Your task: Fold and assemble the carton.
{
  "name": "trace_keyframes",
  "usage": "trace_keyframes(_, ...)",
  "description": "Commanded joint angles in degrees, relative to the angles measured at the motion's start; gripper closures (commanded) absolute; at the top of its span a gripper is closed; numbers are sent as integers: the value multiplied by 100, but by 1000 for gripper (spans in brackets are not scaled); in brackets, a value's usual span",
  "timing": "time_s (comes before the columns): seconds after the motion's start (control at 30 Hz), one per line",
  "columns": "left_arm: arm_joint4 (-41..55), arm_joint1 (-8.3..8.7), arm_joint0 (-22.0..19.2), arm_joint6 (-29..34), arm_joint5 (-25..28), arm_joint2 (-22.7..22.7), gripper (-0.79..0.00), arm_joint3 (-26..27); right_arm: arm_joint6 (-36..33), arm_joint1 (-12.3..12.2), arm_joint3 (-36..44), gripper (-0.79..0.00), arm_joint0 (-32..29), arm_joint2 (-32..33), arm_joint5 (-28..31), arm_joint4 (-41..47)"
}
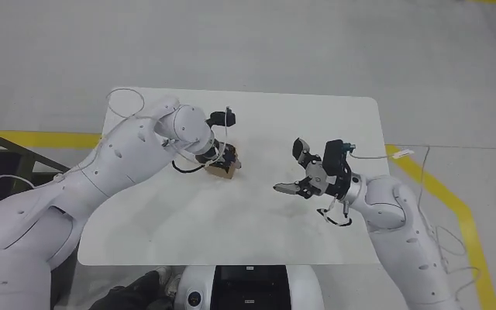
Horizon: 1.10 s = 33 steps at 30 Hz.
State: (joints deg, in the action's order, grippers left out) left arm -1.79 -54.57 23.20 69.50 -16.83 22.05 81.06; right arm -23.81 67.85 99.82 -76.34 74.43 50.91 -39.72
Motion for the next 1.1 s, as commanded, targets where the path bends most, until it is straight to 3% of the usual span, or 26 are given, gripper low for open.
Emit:
trace_keyframes(0.0,274,-42,22,-106,165,103,-785,32,23,-13,9,-785,-17,13,13,15)
trace_keyframes(0.23,1036,-33,189,-464,601,624,-785,95,80,-59,54,-785,-54,22,52,45)
trace_keyframes(0.57,2451,317,876,-613,1413,1946,-785,221,102,-105,31,-785,16,-104,158,159)
trace_keyframes(0.8,3242,548,1616,-1214,2835,3060,-785,106,79,-127,-120,-785,148,-252,231,255)
trace_keyframes(1.07,2460,758,2209,-1869,4116,3974,-785,-235,-46,-121,-398,-785,445,-582,199,337)
